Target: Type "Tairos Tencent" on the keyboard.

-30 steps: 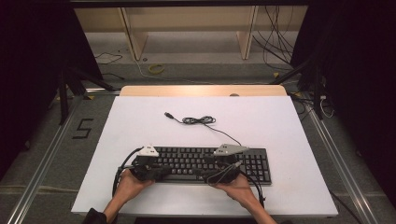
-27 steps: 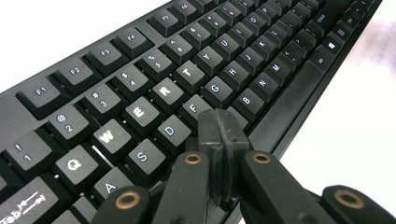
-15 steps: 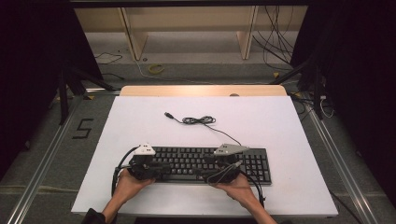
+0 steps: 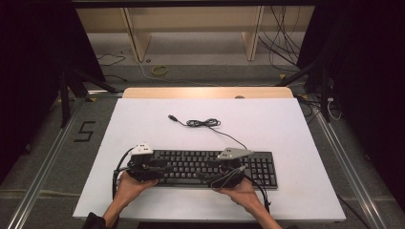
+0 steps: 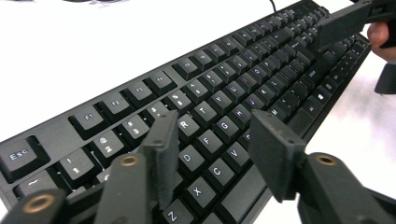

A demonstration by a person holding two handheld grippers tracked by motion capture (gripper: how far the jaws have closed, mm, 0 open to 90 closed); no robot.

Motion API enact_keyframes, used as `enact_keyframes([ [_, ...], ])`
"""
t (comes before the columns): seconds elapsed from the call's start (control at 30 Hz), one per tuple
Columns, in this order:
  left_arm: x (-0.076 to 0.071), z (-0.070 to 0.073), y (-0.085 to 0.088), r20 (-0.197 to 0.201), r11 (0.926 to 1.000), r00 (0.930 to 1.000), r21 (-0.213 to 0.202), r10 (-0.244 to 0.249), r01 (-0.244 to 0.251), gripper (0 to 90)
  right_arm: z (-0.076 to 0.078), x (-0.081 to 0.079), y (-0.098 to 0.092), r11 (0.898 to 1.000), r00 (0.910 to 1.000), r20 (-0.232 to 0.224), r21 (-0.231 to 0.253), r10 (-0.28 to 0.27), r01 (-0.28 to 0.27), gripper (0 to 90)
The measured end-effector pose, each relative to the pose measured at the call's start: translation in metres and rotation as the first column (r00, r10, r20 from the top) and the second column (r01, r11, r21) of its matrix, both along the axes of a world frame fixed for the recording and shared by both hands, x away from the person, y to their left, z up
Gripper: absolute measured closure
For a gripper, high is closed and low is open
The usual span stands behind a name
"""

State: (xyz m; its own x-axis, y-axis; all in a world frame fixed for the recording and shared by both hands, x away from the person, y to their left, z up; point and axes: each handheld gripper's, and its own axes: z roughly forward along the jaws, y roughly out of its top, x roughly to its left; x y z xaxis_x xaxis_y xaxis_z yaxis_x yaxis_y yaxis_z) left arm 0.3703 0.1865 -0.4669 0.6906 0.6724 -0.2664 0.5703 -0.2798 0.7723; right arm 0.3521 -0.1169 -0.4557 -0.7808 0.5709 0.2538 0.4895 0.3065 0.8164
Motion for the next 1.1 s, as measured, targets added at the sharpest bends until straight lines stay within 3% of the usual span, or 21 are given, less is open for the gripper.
enact_keyframes([
  [0.47,0.008,0.003,0.011,-0.009,0.9953,0.9958,-0.03,0.091,-0.092,32.8,-0.001,0.0,0.002,1.0,1.0,0.001,0.001,0.005,-0.005,34.8],
  [1.1,0.017,0.001,0.013,-0.016,0.9923,0.9924,-0.021,0.122,-0.122,31.9,-0.001,-0.001,0.005,1.0,0.9999,-0.004,0.004,0.012,-0.012,34.8],
])
